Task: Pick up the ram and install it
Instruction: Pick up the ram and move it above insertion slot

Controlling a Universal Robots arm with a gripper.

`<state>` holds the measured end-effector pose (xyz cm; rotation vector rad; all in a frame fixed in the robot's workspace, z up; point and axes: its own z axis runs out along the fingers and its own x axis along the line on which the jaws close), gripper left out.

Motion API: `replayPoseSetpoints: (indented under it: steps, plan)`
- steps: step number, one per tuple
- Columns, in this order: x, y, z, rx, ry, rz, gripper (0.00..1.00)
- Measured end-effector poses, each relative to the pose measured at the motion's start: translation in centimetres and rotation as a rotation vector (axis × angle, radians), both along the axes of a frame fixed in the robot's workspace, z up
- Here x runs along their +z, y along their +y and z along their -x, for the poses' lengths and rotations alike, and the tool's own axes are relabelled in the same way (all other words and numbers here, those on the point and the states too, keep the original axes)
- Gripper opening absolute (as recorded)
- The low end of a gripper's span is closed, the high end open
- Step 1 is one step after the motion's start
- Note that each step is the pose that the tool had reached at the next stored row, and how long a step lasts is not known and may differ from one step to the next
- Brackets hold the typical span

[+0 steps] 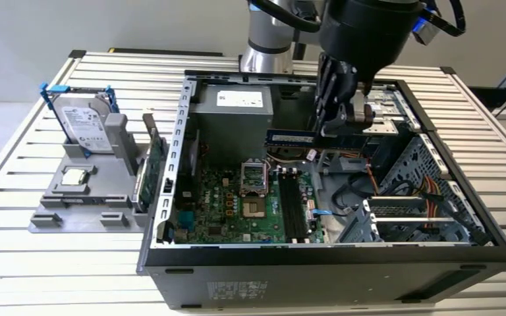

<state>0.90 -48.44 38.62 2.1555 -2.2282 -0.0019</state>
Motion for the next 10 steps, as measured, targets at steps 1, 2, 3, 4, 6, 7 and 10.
replayPoseSetpoints:
  steps: [1, 2, 3, 4, 6, 7, 10]
  plan:
    - [0.00, 0.00, -0.22, 0.000, 0.0000, 0.0000, 0.00]
    - [0.00, 0.00, -0.44, 0.000, 0.0001, -0.0001, 0.00]
    - [0.00, 0.00, -0.67, 0.000, 0.0001, -0.0001, 0.00]
    - [0.00, 0.00, -0.90, 0.000, 0.0002, -0.0001, 0.00]
    - [0.00, -0.01, -1.35, 0.000, 0.0003, -0.0001, 0.00]
    - [0.00, -0.01, -1.56, 0.000, 0.0003, -0.0001, 0.00]
    - [-0.01, -0.01, -2.20, 0.000, 0.0004, -0.0001, 0.00]
